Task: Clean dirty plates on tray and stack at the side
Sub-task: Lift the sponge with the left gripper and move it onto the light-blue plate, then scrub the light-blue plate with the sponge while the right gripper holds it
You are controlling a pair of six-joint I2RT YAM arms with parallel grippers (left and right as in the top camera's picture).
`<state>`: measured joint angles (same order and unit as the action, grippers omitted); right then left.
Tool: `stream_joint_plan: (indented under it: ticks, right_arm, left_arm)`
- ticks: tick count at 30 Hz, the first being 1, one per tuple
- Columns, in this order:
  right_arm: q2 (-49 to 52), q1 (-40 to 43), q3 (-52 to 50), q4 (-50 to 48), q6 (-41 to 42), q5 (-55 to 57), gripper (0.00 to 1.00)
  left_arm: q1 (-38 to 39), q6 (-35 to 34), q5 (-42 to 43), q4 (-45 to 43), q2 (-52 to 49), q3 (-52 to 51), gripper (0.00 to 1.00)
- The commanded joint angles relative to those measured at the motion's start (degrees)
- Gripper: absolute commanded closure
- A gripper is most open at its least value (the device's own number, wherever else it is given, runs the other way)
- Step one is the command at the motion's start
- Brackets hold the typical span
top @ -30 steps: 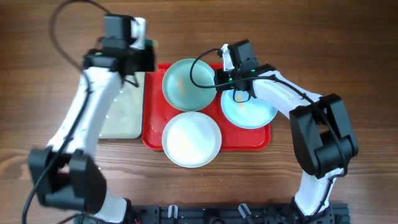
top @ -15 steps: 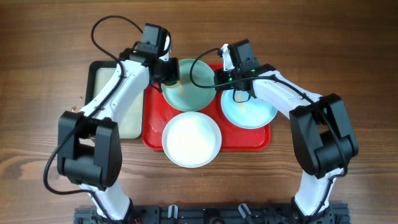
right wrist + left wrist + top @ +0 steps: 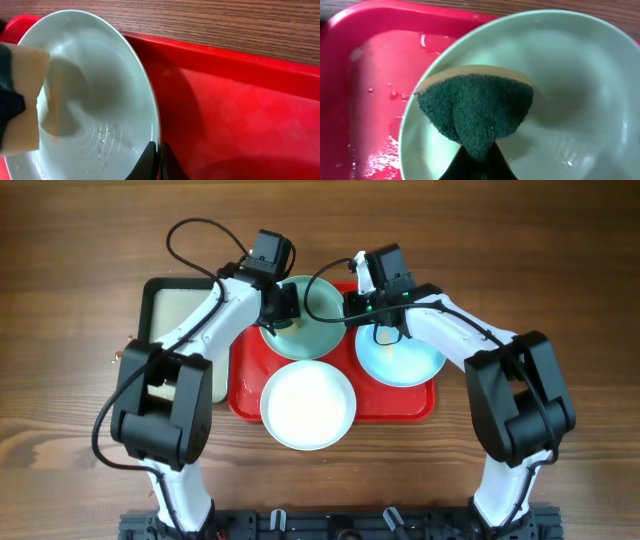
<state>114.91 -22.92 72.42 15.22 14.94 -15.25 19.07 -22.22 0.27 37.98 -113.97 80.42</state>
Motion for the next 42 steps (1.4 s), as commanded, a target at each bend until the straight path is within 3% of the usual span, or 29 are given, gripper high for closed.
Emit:
stream_joint_plan:
  ticks: [1, 9, 26, 32, 42]
  right_arm:
    - [1.03, -0.39, -0.17, -0.15, 0.20, -1.14, 0.96]
    - [1.03, -0.39, -0.17, -0.11, 0.20, -1.16, 0.96]
    - [1.03, -0.39, -0.17, -0.04, 0.24, -1.18, 0.96]
    - [1.03, -0.39, -0.17, -0.02, 0.24, -1.16, 0.96]
    - [1.03, -0.39, -0.17, 0.00, 0.22, -1.18, 0.96]
  left_arm:
    - [0.15, -2.49, -2.99, -0.24, -1.20, 0.35, 0.96]
    - [0.33, -2.21, -0.96, -0.55, -5.70, 0.15, 0.96]
    - [0.55, 2.49, 28.33, -3.78, -11.21, 0.15, 0.96]
    - [0.13, 2.51, 28.63, -4.76, -9.97, 0.74, 0.96]
    - [-0.96, 2.47, 23.89, -3.91, 7.98, 2.86, 0.96]
